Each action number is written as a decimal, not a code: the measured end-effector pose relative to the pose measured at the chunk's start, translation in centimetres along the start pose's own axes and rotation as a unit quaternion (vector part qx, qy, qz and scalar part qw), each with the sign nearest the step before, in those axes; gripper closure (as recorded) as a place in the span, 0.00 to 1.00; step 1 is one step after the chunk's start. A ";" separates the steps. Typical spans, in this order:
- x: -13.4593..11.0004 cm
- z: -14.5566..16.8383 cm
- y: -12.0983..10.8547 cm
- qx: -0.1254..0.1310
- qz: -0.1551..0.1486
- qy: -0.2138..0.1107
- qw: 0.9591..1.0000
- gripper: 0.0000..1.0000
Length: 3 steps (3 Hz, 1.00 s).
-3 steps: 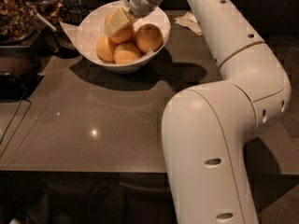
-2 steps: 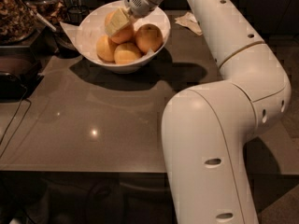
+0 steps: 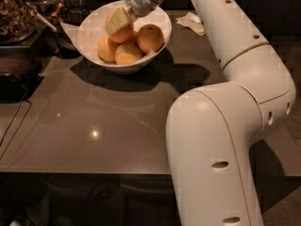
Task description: Pick orange from white bowl
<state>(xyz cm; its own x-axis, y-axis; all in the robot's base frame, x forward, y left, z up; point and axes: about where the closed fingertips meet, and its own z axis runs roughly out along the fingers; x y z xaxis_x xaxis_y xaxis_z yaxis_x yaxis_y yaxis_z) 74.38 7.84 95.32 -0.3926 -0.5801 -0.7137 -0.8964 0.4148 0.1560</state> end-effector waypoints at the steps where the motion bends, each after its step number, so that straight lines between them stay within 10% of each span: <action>1: -0.5 -1.2 1.0 -0.021 -0.012 -0.021 0.999 1.00; 3: -1.5 -3.3 2.6 -0.046 -0.036 -0.054 0.997 1.00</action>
Offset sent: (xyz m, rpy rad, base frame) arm -0.0319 -0.0142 0.0473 0.1190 -0.0474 0.1059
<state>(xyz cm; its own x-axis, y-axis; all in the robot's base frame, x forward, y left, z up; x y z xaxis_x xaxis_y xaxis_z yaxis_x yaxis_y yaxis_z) 71.97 7.49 99.03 -0.3060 -0.5253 -0.7940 -0.9386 0.3061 0.1593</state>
